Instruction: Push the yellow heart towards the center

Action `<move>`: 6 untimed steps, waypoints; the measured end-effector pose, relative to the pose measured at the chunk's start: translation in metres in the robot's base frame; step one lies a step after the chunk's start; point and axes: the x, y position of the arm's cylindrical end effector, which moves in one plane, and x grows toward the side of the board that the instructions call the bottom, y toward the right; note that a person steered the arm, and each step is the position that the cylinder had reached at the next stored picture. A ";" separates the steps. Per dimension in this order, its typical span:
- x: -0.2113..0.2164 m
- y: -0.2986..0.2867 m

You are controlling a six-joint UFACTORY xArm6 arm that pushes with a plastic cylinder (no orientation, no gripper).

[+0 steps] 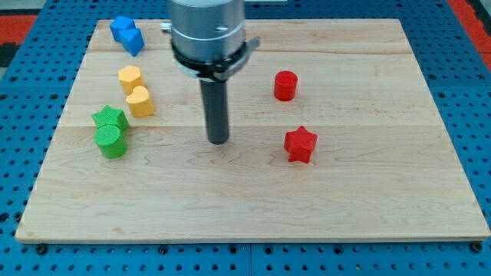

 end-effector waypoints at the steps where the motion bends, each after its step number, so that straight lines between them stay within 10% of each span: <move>1: -0.064 -0.010; 3: -0.130 -0.116; 6: -0.067 -0.138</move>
